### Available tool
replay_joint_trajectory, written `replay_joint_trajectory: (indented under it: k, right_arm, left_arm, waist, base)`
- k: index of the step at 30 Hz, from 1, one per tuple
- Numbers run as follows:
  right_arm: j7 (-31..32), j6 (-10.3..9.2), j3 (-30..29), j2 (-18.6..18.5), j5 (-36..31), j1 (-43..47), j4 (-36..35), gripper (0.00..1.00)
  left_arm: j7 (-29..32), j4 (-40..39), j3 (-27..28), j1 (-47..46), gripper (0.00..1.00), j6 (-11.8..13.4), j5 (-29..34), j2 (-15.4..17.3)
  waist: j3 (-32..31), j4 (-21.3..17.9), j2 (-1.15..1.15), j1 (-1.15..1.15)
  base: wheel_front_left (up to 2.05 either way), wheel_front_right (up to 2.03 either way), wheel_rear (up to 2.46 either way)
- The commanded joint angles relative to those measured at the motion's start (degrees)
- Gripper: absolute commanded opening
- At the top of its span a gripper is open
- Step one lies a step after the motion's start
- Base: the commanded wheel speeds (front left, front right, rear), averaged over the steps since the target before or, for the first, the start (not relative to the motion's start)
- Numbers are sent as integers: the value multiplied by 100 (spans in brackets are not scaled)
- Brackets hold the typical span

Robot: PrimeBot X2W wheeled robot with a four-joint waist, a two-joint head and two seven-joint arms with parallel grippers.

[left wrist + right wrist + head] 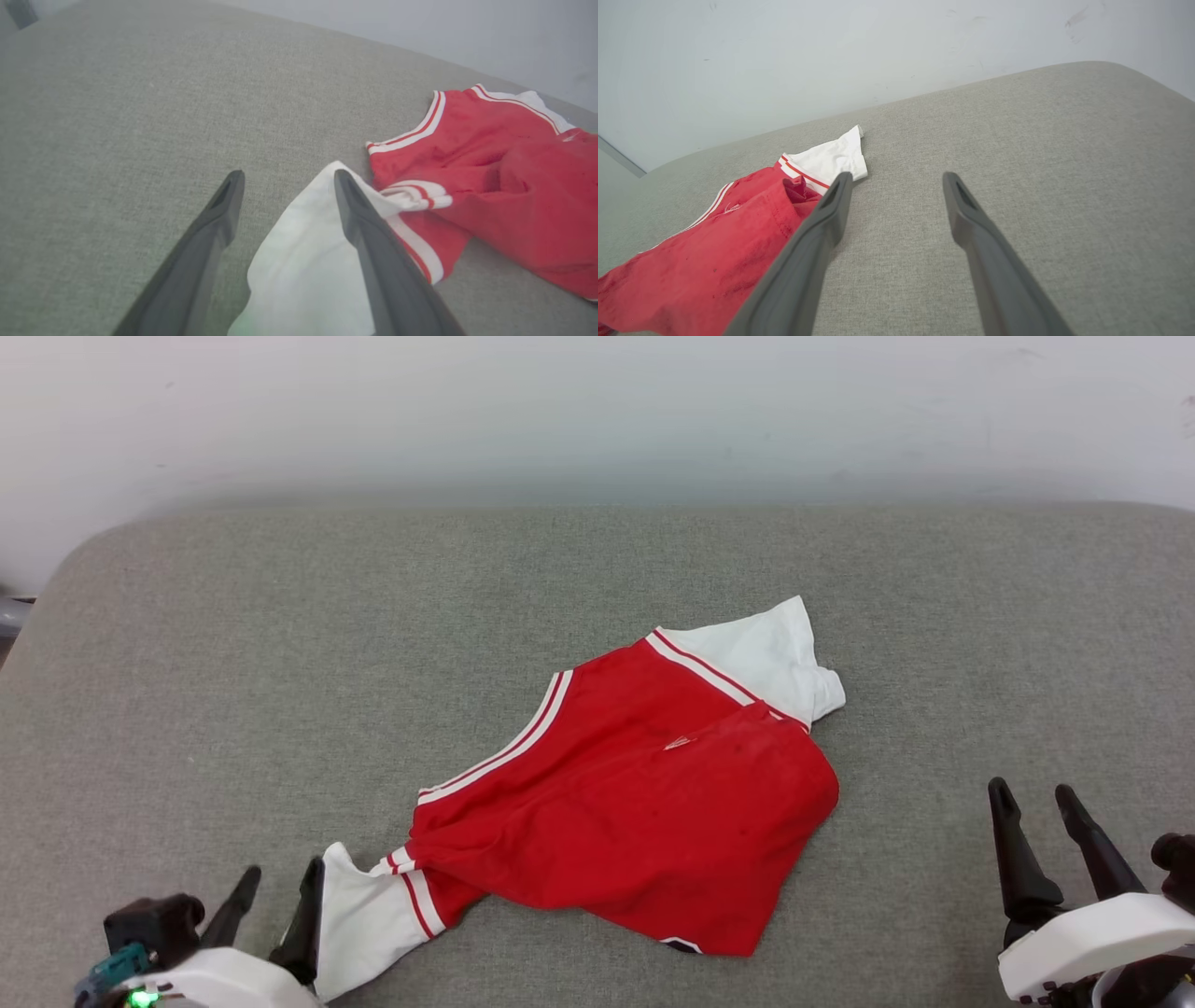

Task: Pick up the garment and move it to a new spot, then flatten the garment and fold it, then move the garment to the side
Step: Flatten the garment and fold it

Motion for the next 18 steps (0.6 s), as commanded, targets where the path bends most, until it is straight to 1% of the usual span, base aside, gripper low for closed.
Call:
replay_joint_trajectory:
  k: [1,5,9,15,18]
  right_arm:
    - [7,-3,-19,6,-30,-24,-15,100]
    - [45,-4,-62,6,-51,-181,66,100]
    - [198,-3,-73,6,-145,-521,286,100]
    - [806,-3,-120,-11,-248,-1450,1037,100]
    - [1265,-4,-74,-157,-177,-2059,1610,100]
  left_arm:
    - [-51,-59,49,-81,100,28,81,-15]
    - [-84,-487,383,-171,100,104,529,-162]
    - [-82,-952,733,-144,100,119,998,-382]
    - [-81,-1329,941,-242,100,60,1481,-732]
    - [-79,-1412,963,-365,100,-4,1651,-897]
  waist:
    - [-1,7,0,0]
    - [34,41,0,0]
    - [130,68,0,0]
    - [383,207,0,0]
    - [595,317,0,0]
  base:
    - [0,0,0]
    - [0,0,0]
    - [0,0,0]
    - [0,0,0]
    - [0,0,0]
